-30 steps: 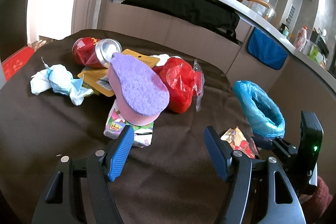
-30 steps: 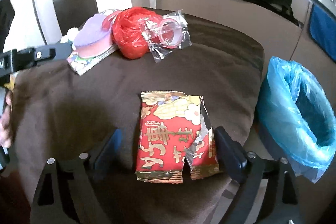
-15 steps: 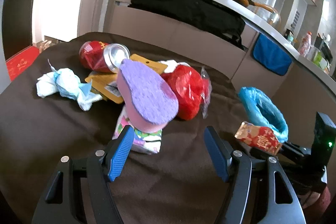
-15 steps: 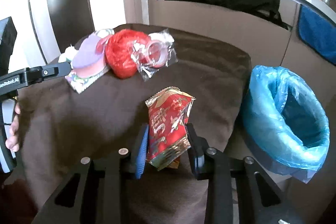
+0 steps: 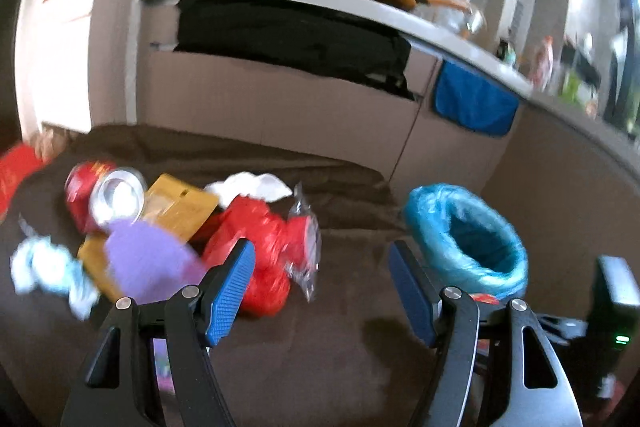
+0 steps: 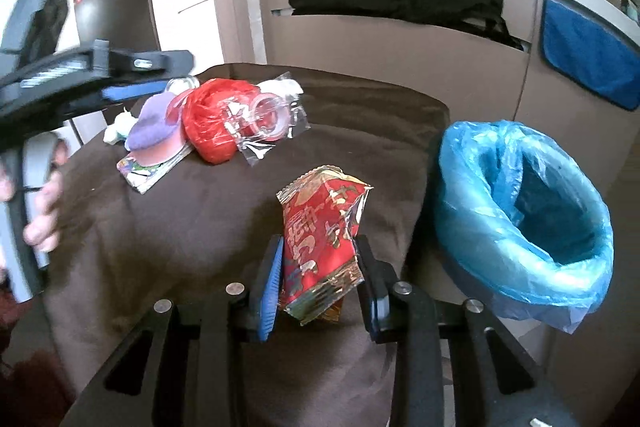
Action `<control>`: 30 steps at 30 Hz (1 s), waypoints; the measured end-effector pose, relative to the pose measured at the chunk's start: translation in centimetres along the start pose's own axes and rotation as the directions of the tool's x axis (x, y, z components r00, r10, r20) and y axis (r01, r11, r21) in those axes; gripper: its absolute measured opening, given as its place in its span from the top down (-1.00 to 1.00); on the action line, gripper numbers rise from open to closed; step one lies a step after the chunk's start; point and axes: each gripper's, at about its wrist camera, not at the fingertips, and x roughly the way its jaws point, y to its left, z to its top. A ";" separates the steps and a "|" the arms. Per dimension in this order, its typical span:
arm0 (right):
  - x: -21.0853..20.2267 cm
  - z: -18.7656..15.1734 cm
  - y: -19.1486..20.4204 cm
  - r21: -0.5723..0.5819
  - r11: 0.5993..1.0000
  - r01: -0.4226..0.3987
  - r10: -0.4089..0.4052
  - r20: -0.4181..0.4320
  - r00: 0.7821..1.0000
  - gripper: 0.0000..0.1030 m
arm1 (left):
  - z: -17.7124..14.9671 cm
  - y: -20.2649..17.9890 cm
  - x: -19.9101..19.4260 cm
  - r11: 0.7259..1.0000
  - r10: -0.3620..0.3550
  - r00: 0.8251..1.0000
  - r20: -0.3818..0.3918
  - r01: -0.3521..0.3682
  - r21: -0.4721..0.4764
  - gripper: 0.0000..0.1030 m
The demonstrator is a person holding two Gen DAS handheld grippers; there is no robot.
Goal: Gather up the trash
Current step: 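Lift the red snack wrapper with the right gripper and hold it, then grasp the wrapped tape roll with the left gripper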
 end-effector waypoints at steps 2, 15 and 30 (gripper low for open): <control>-0.1 -0.2 -0.6 0.016 1.000 -0.003 0.003 0.002 1.000 0.40 | 0.8 -0.7 2.0 1.000 0.005 1.000 -0.023 -0.004 0.029 -0.35; 0.5 -0.9 -2.9 0.099 0.995 -0.033 0.034 -0.003 0.999 0.40 | 0.7 -2.5 9.6 0.984 0.100 0.986 -0.136 -0.077 0.160 -0.32; 1.1 -0.7 -1.3 0.067 0.996 -0.067 0.068 -0.016 0.998 0.39 | 0.0 -2.7 8.8 0.991 0.015 0.986 -0.168 0.008 0.135 -0.26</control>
